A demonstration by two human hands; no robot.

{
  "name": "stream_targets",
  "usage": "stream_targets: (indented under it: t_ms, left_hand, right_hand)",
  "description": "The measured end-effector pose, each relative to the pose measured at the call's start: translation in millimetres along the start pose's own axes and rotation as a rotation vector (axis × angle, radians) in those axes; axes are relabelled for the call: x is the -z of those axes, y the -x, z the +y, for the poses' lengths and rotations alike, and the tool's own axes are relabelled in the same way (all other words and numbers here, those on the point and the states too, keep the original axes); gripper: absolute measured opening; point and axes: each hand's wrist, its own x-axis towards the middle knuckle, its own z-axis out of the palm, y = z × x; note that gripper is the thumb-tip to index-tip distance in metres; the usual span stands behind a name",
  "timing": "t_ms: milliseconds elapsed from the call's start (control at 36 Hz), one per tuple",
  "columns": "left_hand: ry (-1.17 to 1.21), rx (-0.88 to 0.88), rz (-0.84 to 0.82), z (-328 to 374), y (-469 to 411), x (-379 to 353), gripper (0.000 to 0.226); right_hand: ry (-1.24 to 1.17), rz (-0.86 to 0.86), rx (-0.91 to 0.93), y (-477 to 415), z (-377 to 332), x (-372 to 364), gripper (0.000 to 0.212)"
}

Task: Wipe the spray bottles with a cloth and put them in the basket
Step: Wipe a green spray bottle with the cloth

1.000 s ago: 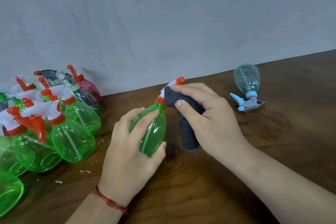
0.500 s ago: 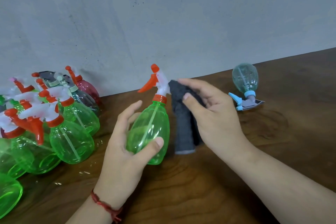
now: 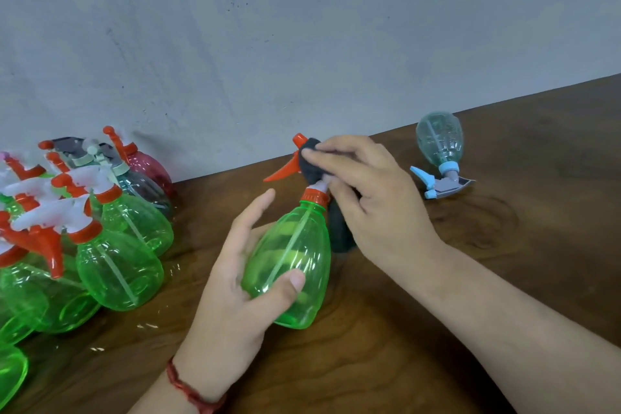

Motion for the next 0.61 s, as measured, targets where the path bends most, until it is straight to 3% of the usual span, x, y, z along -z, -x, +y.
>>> stream_targets:
  t_ms: [56,167,306,472,611]
  left_hand:
    - [0.028,0.019,0.000,0.5,-0.2,-1.7,0.085]
    - [-0.006,0.019,0.029,-1.4,0.7,-0.7,0.084]
    - [0.084,0.031,0.072,0.0,-2.4,0.2,0.099]
    - [0.210,0.045,0.170,1.1,-4.7,9.0,0.087]
    - [0.164,0.034,0.129,1.5,-4.9,8.3,0.088]
  right_hand:
    - [-0.017,0.016,-0.015,0.1,-1.0,-0.4,0.042]
    - [-0.029,-0.100,0.130,3.7,-4.8,-4.2,0.036]
    - [-0.091,0.043,-0.044,0.8,1.6,-1.4,0.041]
    - [-0.127,-0.142,0.000,3.6,6.9,-3.1,0.039]
    - [-0.368,0.191,-0.172,-0.7,1.6,3.3,0.038]
